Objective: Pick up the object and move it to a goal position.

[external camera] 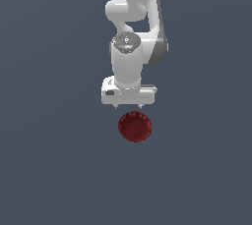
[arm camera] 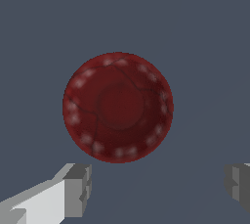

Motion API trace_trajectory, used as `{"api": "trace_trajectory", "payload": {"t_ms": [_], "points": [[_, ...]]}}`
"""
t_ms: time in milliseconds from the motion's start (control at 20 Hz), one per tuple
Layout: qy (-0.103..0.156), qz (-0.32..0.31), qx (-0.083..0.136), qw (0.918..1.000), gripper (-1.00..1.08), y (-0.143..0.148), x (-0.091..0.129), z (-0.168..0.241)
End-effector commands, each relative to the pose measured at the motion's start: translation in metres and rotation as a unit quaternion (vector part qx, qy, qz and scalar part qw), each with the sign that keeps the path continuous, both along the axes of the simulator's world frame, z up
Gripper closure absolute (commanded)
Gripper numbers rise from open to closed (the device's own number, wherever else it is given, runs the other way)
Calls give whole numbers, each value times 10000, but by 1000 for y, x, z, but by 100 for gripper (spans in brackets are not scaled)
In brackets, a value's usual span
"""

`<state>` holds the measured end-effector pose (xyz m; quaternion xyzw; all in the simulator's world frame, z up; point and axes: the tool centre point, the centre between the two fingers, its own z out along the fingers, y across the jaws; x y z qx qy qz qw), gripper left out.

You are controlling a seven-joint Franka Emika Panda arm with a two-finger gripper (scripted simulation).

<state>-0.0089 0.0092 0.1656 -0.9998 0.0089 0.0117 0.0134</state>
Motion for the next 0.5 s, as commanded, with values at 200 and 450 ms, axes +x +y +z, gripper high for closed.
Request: {"api": "trace_trajectory", "payload": {"t_ms": [200, 450], "points": [[-16, -98, 9, 10000, -20, -4, 1, 0], [-26, -154, 14, 9999, -20, -6, 1, -1]]}}
